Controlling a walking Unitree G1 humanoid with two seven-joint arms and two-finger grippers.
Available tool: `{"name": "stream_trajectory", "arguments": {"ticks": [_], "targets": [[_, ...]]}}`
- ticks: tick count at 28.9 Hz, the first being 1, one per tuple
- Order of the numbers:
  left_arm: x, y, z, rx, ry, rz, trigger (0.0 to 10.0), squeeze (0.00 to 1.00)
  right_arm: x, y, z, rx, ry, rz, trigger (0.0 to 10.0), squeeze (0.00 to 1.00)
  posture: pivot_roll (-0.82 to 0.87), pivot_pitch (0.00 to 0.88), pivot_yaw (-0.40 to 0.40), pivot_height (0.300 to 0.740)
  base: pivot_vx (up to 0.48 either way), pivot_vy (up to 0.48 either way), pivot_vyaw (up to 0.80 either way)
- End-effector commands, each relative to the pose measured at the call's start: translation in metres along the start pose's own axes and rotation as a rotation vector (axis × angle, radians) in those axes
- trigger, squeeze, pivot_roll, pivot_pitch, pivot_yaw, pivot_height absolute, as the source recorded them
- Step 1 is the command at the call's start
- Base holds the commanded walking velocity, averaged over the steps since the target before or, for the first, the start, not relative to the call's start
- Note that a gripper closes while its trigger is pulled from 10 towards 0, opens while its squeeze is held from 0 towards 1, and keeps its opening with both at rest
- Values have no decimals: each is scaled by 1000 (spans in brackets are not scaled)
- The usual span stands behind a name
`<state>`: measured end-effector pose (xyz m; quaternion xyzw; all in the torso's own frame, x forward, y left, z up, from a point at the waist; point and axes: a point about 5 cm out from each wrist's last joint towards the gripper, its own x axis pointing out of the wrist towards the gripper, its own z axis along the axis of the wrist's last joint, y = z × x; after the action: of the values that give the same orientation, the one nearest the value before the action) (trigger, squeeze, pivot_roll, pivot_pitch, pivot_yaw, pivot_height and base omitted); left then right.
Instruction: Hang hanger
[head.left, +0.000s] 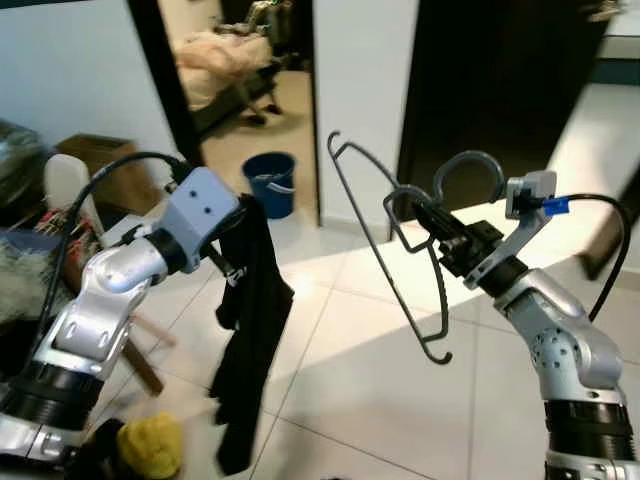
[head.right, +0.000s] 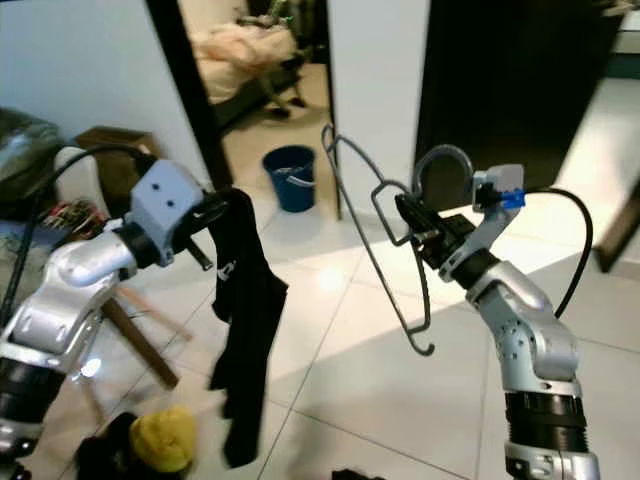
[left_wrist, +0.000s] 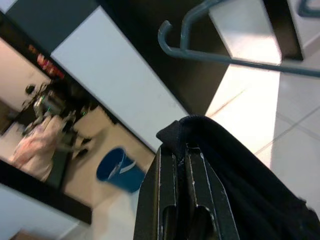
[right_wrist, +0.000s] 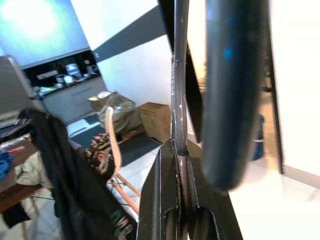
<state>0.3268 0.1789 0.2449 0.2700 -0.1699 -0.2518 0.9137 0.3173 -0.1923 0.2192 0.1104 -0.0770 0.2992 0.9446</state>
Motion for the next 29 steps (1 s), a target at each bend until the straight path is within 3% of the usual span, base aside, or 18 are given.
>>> {"name": "stream_trajectory", "arguments": {"ticks": [1,9,11,13,15,18,20,26,29], "targets": [[-1,6,-2,-2,9,22,10000,0,2,5,-3,-7,13,29,10000,0,-59,0,82,740,0,0,-800],[-2,13,-5,-17,14,42,10000,0,1,9,-8,-55,44,63,10000,0,-60,0,80,740,0,0,-800],[-8,21,-7,4,23,19,10000,0,-2,13,-9,-112,70,131,10000,0,-63,0,79,740,0,0,0],[-8,21,-7,4,23,19,10000,0,-2,13,-9,-112,71,131,10000,0,-63,0,79,740,0,0,0],[-10,28,-7,48,36,19,10000,0,-6,11,-4,-121,73,165,10000,0,-63,0,69,740,0,0,0],[-15,48,5,150,16,-2,10000,0,-24,4,21,-139,49,300,10000,0,-59,0,62,740,0,0,0],[-15,53,15,191,-15,-44,10000,0,-34,1,39,-127,22,372,10000,0,-56,0,58,740,0,0,0],[-13,56,31,235,-72,-134,10000,0,-50,2,60,-132,1,501,10000,0,-55,0,57,740,0,0,0],[-14,59,39,226,-93,-208,10000,0,-58,6,64,-159,58,591,10000,0,-57,0,57,740,0,0,0]]}}
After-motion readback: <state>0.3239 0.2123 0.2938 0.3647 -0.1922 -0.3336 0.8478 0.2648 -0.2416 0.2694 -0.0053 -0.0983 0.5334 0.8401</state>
